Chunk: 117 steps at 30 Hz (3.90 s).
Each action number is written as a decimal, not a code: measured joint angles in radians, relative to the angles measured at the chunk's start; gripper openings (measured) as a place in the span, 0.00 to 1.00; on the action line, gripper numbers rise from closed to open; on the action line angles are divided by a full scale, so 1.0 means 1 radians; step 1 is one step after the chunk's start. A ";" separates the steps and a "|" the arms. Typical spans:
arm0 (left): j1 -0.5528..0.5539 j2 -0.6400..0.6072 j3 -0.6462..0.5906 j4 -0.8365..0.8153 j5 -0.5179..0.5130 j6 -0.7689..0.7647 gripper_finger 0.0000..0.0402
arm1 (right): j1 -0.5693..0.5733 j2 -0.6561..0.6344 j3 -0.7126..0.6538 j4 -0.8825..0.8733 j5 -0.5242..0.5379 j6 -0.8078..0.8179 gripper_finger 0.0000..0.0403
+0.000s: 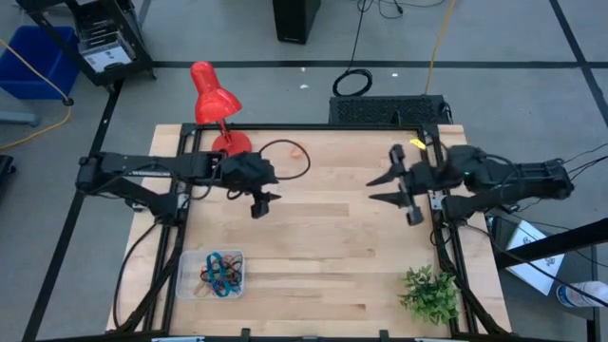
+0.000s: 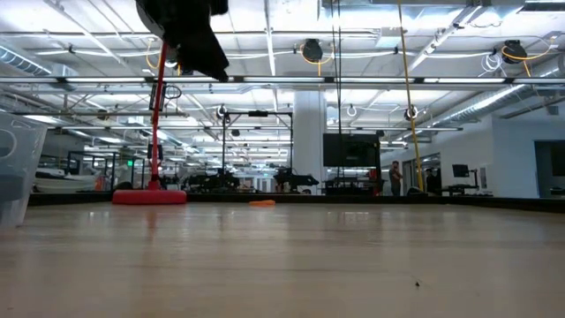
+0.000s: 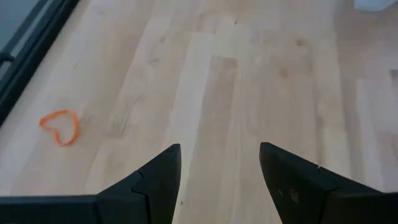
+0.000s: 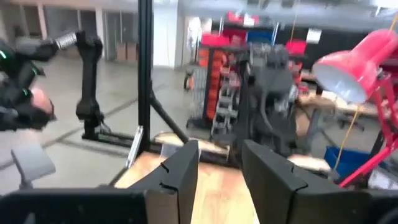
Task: Pick and place rubber bands into bin
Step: Put the orange rubber band into the transparent bin
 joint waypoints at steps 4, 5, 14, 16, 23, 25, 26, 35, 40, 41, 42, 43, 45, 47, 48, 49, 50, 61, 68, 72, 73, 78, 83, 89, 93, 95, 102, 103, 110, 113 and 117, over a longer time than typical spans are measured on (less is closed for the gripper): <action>0.063 0.054 0.000 0.057 0.074 0.034 0.56 | -0.001 -0.118 -0.098 0.032 0.001 0.009 0.30; 0.077 0.073 0.002 0.086 0.096 0.064 0.56 | -0.001 -0.138 -0.117 0.031 0.000 0.010 0.30; 0.197 0.255 0.000 0.347 0.056 0.165 0.56 | -0.001 -0.200 -0.178 -0.033 0.000 0.013 0.30; 0.225 0.294 0.001 0.388 0.040 0.138 0.56 | -0.001 -0.199 -0.179 -0.041 0.000 0.012 0.30; 0.281 0.475 0.154 0.294 -0.079 0.122 0.56 | -0.001 -0.206 -0.180 -0.072 0.000 0.010 0.30; 0.289 0.530 0.227 0.261 -0.091 0.132 0.56 | -0.001 -0.206 -0.180 -0.083 0.000 0.010 0.30; 0.293 0.558 0.260 0.236 -0.092 0.132 0.56 | -0.001 -0.206 -0.180 -0.086 0.000 0.011 0.29; 0.358 0.751 0.400 0.065 -0.159 -0.035 0.56 | -0.001 -0.206 -0.180 -0.083 0.000 0.038 0.30; 0.385 0.789 0.400 0.041 -0.148 -0.064 0.56 | -0.002 -0.206 -0.180 -0.076 0.006 0.032 0.30; 0.388 0.792 0.400 0.043 -0.149 -0.065 0.56 | -0.002 -0.206 -0.180 -0.071 0.006 0.030 0.30; 0.391 0.796 0.400 0.043 -0.148 -0.064 0.56 | -0.002 -0.206 -0.180 -0.068 0.006 0.027 0.29; 0.394 0.798 0.400 0.043 -0.148 -0.063 0.56 | -0.002 -0.206 -0.180 -0.067 0.006 0.025 0.29; 0.401 0.798 0.400 0.046 -0.144 -0.061 0.56 | -0.002 -0.206 -0.180 -0.063 0.014 0.025 0.29; 0.405 0.798 0.400 0.052 -0.132 -0.057 0.56 | -0.002 -0.206 -0.180 -0.063 0.036 0.021 0.29; 0.406 0.798 0.400 0.054 -0.129 -0.050 0.56 | -0.002 -0.206 -0.180 -0.063 0.050 0.020 0.29; 0.407 0.798 0.400 0.058 -0.123 -0.039 0.55 | -0.002 -0.206 -0.180 -0.063 0.061 0.017 0.29; 0.408 0.801 0.400 0.066 -0.112 -0.025 0.54 | -0.002 -0.205 -0.180 -0.063 0.074 0.015 0.29; 0.416 0.861 0.404 0.118 -0.066 0.009 0.30 | -0.003 -0.205 -0.179 -0.062 0.107 0.009 0.28; 0.417 0.863 0.403 0.110 -0.070 0.022 0.20 | -0.003 -0.205 -0.179 -0.058 0.106 0.004 0.28; 0.417 0.863 0.403 0.102 -0.072 0.062 0.13 | -0.003 -0.205 -0.179 -0.058 0.106 0.003 0.28; 0.417 0.863 0.403 0.100 -0.074 0.076 0.12 | -0.002 -0.205 -0.179 -0.058 0.105 0.002 0.28; 0.417 0.864 0.402 0.094 -0.078 0.106 0.08 | -0.003 -0.205 -0.179 -0.058 0.105 0.002 0.28; 0.417 0.865 0.402 0.089 -0.083 0.113 0.07 | -0.003 -0.205 -0.179 -0.059 0.105 0.002 0.28; 0.418 0.865 0.401 0.088 -0.084 0.144 0.06 | -0.003 -0.204 -0.179 -0.064 0.105 0.002 0.28; 0.418 0.865 0.401 0.086 -0.084 0.142 0.06 | -0.003 -0.204 -0.179 -0.064 0.105 0.002 0.28; 0.418 0.865 0.401 0.086 -0.084 0.142 0.06 | -0.002 -0.204 -0.179 -0.065 0.105 0.002 0.28; 0.418 0.865 0.401 0.083 -0.085 0.249 0.02 | -0.002 -0.204 -0.179 -0.093 0.105 0.002 0.28; 0.419 0.865 0.401 0.082 -0.084 0.263 0.02 | -0.003 -0.203 -0.179 -0.096 0.105 0.002 0.28; 0.421 0.861 0.400 0.077 -0.079 0.278 0.01 | -0.003 -0.203 -0.179 -0.152 0.105 0.002 0.28; 0.424 0.816 0.392 0.016 -0.085 0.283 0.01 | -0.002 -0.204 -0.179 -0.172 0.106 0.002 0.28; 0.424 0.690 0.395 0.003 -0.085 0.282 0.01 | -0.003 -0.203 -0.179 -0.180 0.108 0.002 0.28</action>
